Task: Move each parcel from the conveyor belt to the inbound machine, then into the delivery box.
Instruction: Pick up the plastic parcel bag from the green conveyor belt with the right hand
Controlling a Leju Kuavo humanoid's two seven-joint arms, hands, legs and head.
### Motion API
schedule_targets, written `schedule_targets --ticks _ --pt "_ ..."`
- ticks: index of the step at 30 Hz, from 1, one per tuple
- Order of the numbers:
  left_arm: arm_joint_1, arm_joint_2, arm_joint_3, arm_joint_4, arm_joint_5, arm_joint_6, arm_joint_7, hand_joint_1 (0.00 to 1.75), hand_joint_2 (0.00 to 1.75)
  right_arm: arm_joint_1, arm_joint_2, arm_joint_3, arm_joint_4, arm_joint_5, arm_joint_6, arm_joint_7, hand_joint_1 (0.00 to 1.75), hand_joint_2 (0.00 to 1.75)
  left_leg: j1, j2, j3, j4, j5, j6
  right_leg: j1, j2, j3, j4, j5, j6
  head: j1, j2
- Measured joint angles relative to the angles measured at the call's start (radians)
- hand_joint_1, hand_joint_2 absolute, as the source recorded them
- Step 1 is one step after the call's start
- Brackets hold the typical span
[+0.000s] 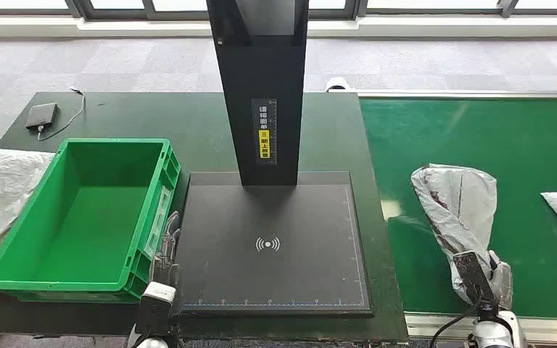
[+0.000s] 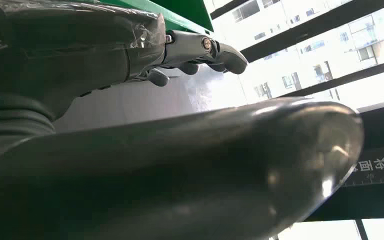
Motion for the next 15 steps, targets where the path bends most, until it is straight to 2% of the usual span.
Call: schedule_targets --ticks 3,6,11,13,15 --pt "0.012 -0.006 0.009 -0.013 -0.002 0.001 0.0 0.0 0.0 0.054 0.037 0.013 -0.123 -0.082 -0.004 -0.031 1.75 1.75 0.0 -0.001 -0.001 0.0 0.0 0.0 0.0 -0.002 0.0 0.0 -0.001 0.0 0.0 0.0" --pt "0.02 -0.012 0.019 -0.023 -0.002 0.001 0.0 0.0 0.0 0.107 0.072 0.034 -0.251 -0.11 -0.008 -0.026 1.75 1.75 0.0 -0.001 -0.001 0.0 0.0 0.0 0.0 -0.002 -0.001 0.0 -0.001 0.0 0.0 0.0" --pt "0.027 -0.016 0.025 -0.033 -0.002 0.003 0.0 0.0 0.0 0.152 0.094 0.058 -0.36 -0.159 -0.024 -0.039 1.75 1.75 0.0 -0.002 -0.002 0.0 0.0 0.0 0.0 -0.002 0.0 0.0 -0.001 0.0 0.0 0.0" --pt "0.029 -0.017 0.025 -0.035 -0.001 0.005 0.0 0.0 0.0 0.189 0.098 0.101 -0.437 -0.227 -0.068 -0.059 1.75 1.75 0.0 -0.003 -0.002 0.0 0.0 0.0 0.0 -0.004 0.0 0.0 -0.001 0.0 0.0 0.0" --pt "0.031 -0.019 0.025 -0.036 -0.002 0.005 0.0 0.0 0.0 0.23 0.105 0.187 -0.533 -0.256 -0.133 -0.068 1.75 1.75 0.0 -0.002 -0.002 0.0 0.0 0.0 0.0 -0.003 -0.001 0.0 -0.001 0.0 0.0 0.0"
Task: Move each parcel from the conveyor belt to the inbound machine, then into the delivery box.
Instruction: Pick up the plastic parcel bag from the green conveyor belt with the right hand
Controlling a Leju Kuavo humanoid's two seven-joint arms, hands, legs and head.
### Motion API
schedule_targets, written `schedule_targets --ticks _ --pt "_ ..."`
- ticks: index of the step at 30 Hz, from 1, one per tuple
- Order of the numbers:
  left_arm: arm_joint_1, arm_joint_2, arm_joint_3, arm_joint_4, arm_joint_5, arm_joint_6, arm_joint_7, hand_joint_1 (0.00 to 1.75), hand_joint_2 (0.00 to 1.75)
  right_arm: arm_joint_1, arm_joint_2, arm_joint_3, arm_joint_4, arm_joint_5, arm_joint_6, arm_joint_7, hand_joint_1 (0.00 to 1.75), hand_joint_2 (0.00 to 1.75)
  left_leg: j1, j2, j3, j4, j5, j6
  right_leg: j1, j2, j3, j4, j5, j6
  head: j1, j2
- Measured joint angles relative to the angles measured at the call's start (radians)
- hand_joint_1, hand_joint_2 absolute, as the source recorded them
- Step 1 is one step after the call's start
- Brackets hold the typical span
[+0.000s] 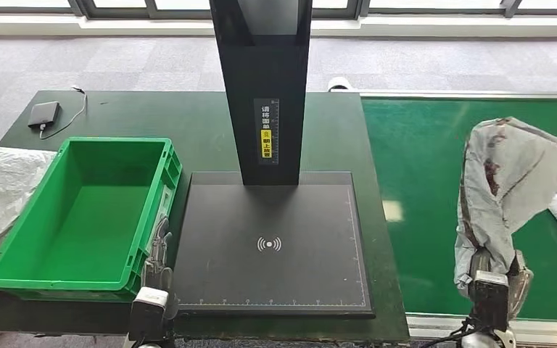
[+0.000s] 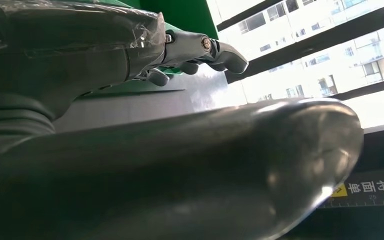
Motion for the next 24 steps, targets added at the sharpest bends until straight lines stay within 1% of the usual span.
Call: schedule_targets --ticks 2,4,7,9,12,16,20,24 --pt "-0.002 -0.005 0.0 0.0 -0.007 -0.014 0.0 0.0 0.0 0.025 0.015 0.098 -0.07 0.038 -0.038 -0.002 1.75 1.75 0.0 0.003 0.001 0.0 -0.001 -0.001 0.001 0.003 -0.001 0.0 0.0 0.0 0.0 0.0" --pt "-0.01 -0.014 0.0 0.003 -0.019 -0.04 0.0 0.0 0.0 0.037 0.043 0.183 -0.112 0.107 -0.037 0.006 1.75 1.75 0.001 0.004 0.002 0.0 -0.001 -0.002 0.001 0.005 -0.001 0.0 0.0 -0.001 0.0 0.0" --pt "-0.031 -0.032 0.0 0.011 -0.036 -0.074 0.0 0.0 0.0 0.031 0.087 0.273 -0.132 0.199 -0.001 0.043 1.75 1.75 0.002 0.003 0.002 0.0 0.0 -0.004 0.003 0.003 -0.001 0.0 0.0 -0.001 0.0 0.0" --pt "-0.045 -0.045 0.0 0.016 -0.046 -0.088 0.0 0.0 0.0 0.007 0.111 0.314 -0.111 0.229 0.041 0.064 1.75 1.75 0.003 0.003 0.001 0.0 0.001 -0.004 0.003 0.003 0.0 0.001 0.0 -0.002 0.0 0.0" --pt "-0.058 -0.059 -0.002 0.005 -0.031 -0.086 0.0 0.0 0.0 -0.054 0.144 0.364 -0.006 0.234 0.099 0.048 1.75 1.75 0.003 0.004 0.002 0.0 0.001 -0.004 0.003 0.005 -0.001 0.001 0.002 -0.003 0.0 0.0" --pt "-0.058 -0.061 -0.014 -0.043 0.022 -0.074 0.0 0.0 0.0 -0.156 0.197 0.427 0.199 0.236 0.122 0.009 1.75 1.75 0.003 0.004 0.002 0.0 0.002 -0.004 0.003 0.005 -0.001 0.001 0.002 -0.003 0.0 0.0" --pt "-0.046 -0.056 -0.029 -0.111 0.035 -0.055 -0.001 0.0 0.0 -0.223 0.234 0.453 0.338 0.239 0.127 0.023 1.75 1.75 0.003 0.003 0.001 0.0 0.002 -0.004 0.003 0.004 -0.001 0.001 0.002 -0.003 0.0 0.0" --pt "-0.036 -0.051 -0.044 -0.155 0.025 -0.036 -0.001 0.0 0.0 -0.253 0.245 0.454 0.404 0.245 0.149 0.045 1.75 1.75 0.003 0.003 0.001 0.0 0.002 -0.004 0.003 0.004 -0.002 0.001 0.002 -0.003 0.0 0.0"
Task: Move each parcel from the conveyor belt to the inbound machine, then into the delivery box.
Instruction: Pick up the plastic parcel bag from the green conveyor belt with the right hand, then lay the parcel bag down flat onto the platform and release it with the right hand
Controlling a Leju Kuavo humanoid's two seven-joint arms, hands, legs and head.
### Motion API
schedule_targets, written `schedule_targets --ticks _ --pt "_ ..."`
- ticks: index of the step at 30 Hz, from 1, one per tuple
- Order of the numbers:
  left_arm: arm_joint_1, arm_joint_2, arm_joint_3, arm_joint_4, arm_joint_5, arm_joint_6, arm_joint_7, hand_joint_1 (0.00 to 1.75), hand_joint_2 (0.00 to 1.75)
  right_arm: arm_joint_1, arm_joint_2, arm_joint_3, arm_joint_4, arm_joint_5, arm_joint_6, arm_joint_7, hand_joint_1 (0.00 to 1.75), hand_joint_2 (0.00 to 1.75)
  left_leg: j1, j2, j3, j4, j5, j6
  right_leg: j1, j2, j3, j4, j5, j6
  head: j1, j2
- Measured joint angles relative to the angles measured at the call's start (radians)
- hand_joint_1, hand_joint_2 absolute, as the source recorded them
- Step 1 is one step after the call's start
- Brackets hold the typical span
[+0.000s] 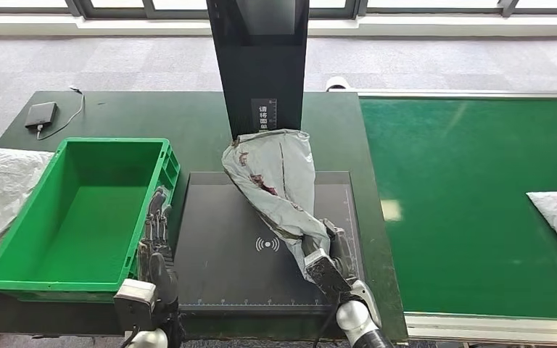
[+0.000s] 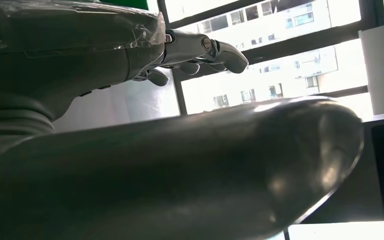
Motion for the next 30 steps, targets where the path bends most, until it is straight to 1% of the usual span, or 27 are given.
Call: schedule_targets --ticks 11,19,21,22,24,25,26,27,28,29,30 --pt "0.006 0.006 -0.015 -0.036 -0.002 0.005 0.0 0.0 0.0 -0.023 0.011 0.0 0.058 0.001 0.006 0.002 1.75 1.75 0.0 0.0 0.0 0.0 0.0 0.0 0.0 0.0 0.0 0.0 0.0 0.0 0.0 0.0" --pt "0.001 0.008 -0.033 -0.034 -0.002 0.008 0.0 0.0 0.0 -0.035 0.011 0.0 0.082 0.017 0.04 -0.005 1.74 1.75 0.0 0.001 0.001 0.0 0.0 0.0 0.0 0.0 0.0 0.0 0.0 0.0 0.0 0.0" --pt "-0.003 0.01 -0.041 -0.03 -0.001 0.008 0.0 0.0 0.0 -0.035 0.011 0.0 0.087 0.02 0.055 -0.017 1.59 1.75 0.0 0.001 0.001 0.0 0.0 0.0 0.0 0.0 0.0 0.0 0.0 0.0 0.0 0.0" --pt "-0.005 0.01 -0.045 -0.028 -0.001 0.008 0.0 0.0 0.0 -0.035 0.011 0.0 0.089 0.02 0.065 -0.024 1.54 1.75 0.0 0.001 0.001 0.0 0.0 0.0 0.0 0.0 0.0 0.0 0.0 0.0 0.0 0.0" --pt "-0.012 0.013 -0.054 -0.021 0.005 0.009 0.0 0.0 0.0 -0.03 0.013 -0.001 0.089 0.017 0.095 -0.038 1.54 1.75 0.0 0.001 0.001 0.0 0.0 0.0 0.0 0.0 0.0 0.0 0.0 0.0 0.0 0.0" --pt "-0.017 0.014 -0.059 -0.017 0.009 0.01 0.0 0.0 0.0 -0.026 0.015 0.0 0.086 0.012 0.113 -0.043 1.34 1.75 0.0 0.001 0.001 0.0 0.0 0.0 0.0 0.0 0.0 0.0 0.0 0.0 0.0 0.0" --pt "-0.021 0.015 -0.064 -0.012 0.013 0.013 0.0 0.0 0.0 -0.019 0.017 0.002 0.081 0.006 0.13 -0.045 0.95 1.75 0.0 0.001 0.001 0.0 0.0 0.0 0.0 0.0 0.0 0.0 0.0 0.0 0.0 0.0" --pt "-0.025 0.017 -0.068 -0.008 0.015 0.017 0.0 0.0 0.0 -0.012 0.019 0.007 0.074 -0.001 0.144 -0.047 0.51 1.75 0.0 0.001 0.001 0.0 0.0 0.0 0.0 0.001 0.0 0.0 0.0 0.0 0.0 0.0" --pt "-0.027 0.018 -0.071 -0.004 0.016 0.022 0.0 0.0 0.0 -0.004 0.02 0.014 0.065 -0.006 0.154 -0.047 0.15 1.75 0.0 0.001 0.001 0.0 0.0 0.0 0.0 0.001 0.0 0.0 0.0 0.0 0.0 0.0" --pt "-0.029 0.02 -0.074 0.0 0.018 0.027 0.0 0.0 0.0 0.003 0.021 0.024 0.057 -0.011 0.162 -0.048 0.0 1.75 0.0 0.001 0.001 0.0 0.0 0.0 0.0 0.001 0.0 0.0 0.0 0.0 0.0 0.0" --pt "-0.031 0.022 -0.078 0.004 0.019 0.032 0.0 0.0 0.0 0.011 0.022 0.035 0.048 -0.018 0.168 -0.048 0.0 1.75 0.0 0.001 0.001 0.0 0.0 0.0 0.0 0.001 0.0 0.0 0.0 0.0 0.0 0.0"
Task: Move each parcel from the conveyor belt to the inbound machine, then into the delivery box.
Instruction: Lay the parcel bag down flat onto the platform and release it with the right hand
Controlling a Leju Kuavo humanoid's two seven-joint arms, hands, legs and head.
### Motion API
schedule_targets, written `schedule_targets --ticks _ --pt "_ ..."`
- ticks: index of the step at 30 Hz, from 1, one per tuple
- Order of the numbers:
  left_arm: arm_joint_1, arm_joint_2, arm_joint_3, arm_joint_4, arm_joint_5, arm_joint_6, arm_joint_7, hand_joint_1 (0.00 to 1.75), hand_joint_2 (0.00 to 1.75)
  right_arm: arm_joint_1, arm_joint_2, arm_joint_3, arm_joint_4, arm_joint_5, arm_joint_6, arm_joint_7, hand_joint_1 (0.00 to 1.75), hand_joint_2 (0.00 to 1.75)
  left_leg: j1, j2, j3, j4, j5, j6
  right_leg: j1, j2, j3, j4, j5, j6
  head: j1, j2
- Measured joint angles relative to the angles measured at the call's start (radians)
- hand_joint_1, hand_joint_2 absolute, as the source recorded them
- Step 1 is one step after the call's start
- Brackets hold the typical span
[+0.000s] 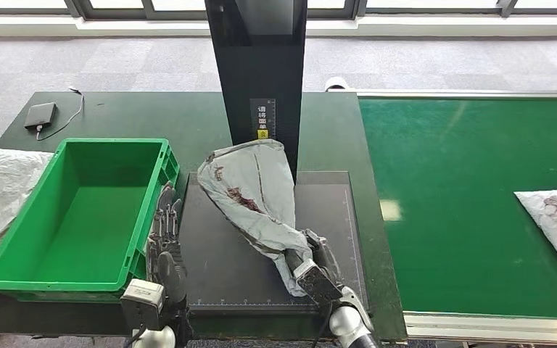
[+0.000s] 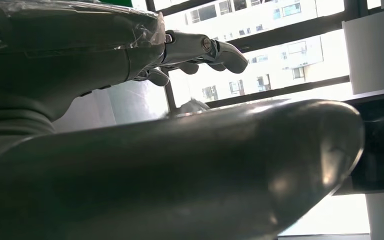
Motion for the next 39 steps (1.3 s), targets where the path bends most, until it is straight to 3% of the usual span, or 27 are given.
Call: schedule_targets --ticks 9,21,25,29,34,39 --pt "-0.007 0.02 -0.022 0.013 0.015 0.023 0.0 0.0 0.0 0.061 -0.019 0.114 -0.094 -0.178 0.103 0.001 0.0 1.75 0.0 0.0 -0.001 0.0 0.0 0.0 0.0 0.0 0.0 0.0 0.0 0.0 0.0 0.0" --pt "-0.006 0.026 -0.031 0.014 0.015 0.089 0.0 0.0 0.0 0.079 -0.059 0.159 -0.133 -0.273 0.109 0.001 0.0 1.75 0.0 0.0 -0.001 0.0 0.0 0.0 0.0 0.0 0.0 0.0 0.0 0.0 0.0 0.0" --pt "-0.005 0.021 -0.031 0.018 -0.044 0.15 0.003 0.0 0.0 0.106 -0.081 0.159 -0.189 -0.292 0.091 0.001 0.0 1.75 0.0 0.0 -0.001 0.0 0.0 0.0 0.0 0.0 0.0 0.0 0.0 0.0 0.0 0.0" --pt "-0.007 0.009 -0.032 0.046 -0.205 0.181 0.059 0.0 0.0 0.178 -0.115 0.159 -0.339 -0.267 0.049 0.001 0.0 1.75 0.0 -0.001 -0.001 0.0 0.0 0.0 -0.001 -0.001 -0.001 -0.001 0.0 0.0 0.0 0.0" --pt "-0.032 0.006 -0.039 0.129 -0.512 0.087 0.206 0.0 0.0 0.344 -0.145 0.125 -0.703 -0.181 0.077 -0.003 0.0 1.75 -0.001 0.0 -0.002 0.0 -0.002 0.0 -0.001 0.0 -0.002 -0.001 -0.001 0.0 0.0 0.0" --pt "-0.047 -0.002 -0.04 0.178 -0.556 0.074 0.22 0.0 0.0 0.43 -0.149 0.081 -0.909 -0.152 0.11 -0.004 0.0 1.75 -0.001 0.001 -0.002 0.0 -0.002 -0.001 -0.001 0.001 -0.003 -0.001 -0.001 0.0 0.0 0.0"
